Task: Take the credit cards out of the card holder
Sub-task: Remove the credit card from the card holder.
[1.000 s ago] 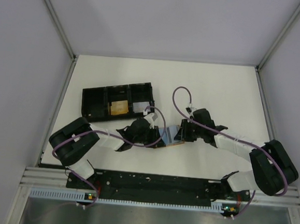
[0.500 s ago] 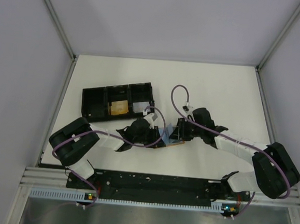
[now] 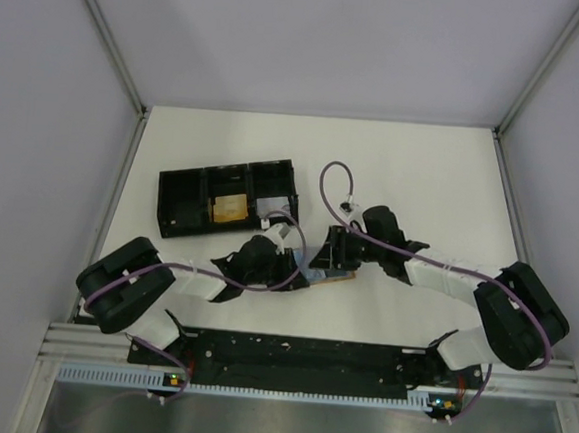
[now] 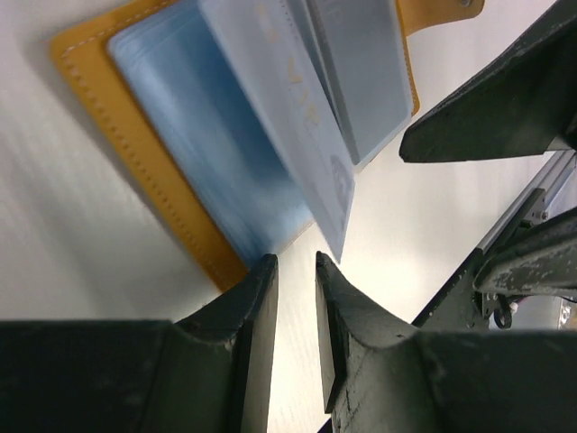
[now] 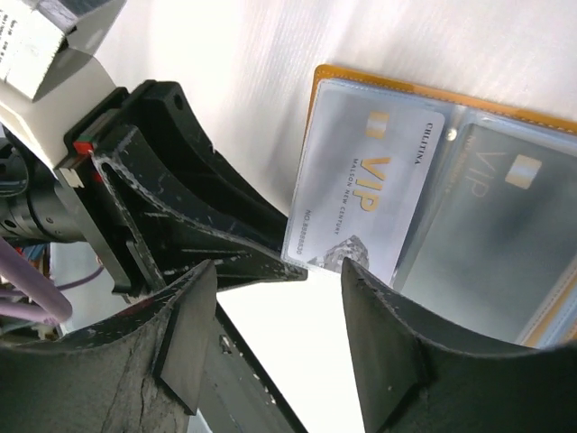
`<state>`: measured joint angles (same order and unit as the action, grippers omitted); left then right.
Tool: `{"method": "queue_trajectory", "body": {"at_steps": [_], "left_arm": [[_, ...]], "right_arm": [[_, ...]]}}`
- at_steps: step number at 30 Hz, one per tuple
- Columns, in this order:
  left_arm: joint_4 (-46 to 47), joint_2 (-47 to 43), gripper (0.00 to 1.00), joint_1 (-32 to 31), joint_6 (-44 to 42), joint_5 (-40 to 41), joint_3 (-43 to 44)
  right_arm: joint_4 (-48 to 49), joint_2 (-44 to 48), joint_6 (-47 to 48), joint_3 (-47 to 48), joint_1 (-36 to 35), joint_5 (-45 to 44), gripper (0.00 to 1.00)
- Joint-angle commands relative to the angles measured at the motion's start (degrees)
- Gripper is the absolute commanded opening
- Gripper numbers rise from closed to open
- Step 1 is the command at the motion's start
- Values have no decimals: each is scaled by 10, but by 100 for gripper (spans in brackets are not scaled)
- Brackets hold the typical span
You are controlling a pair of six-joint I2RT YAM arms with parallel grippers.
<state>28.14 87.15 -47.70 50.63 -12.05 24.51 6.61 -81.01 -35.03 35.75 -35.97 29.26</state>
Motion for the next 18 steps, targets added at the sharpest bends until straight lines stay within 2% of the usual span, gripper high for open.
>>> {"method": "queue_trajectory", "body": {"at_steps": [1,6,11,14,18], "left_arm": [[3,-51,29,4,10,40,-33],[-26,-119,30,5,17,79,-58],[-70,-175,31,5,10,110,-47],[-51,-165,32,7,3,108,-22],[-13,-98,31,33,-1,64,23]], "right_arm": [[45,-20,-7,27,-9,33,58],[28,-20,0,34,-9,6,58],[-1,-26,16,43,-2,-48,52],[15,-47,16,44,14,-44,49],[30,-81,20,56,27,-27,45]]}}
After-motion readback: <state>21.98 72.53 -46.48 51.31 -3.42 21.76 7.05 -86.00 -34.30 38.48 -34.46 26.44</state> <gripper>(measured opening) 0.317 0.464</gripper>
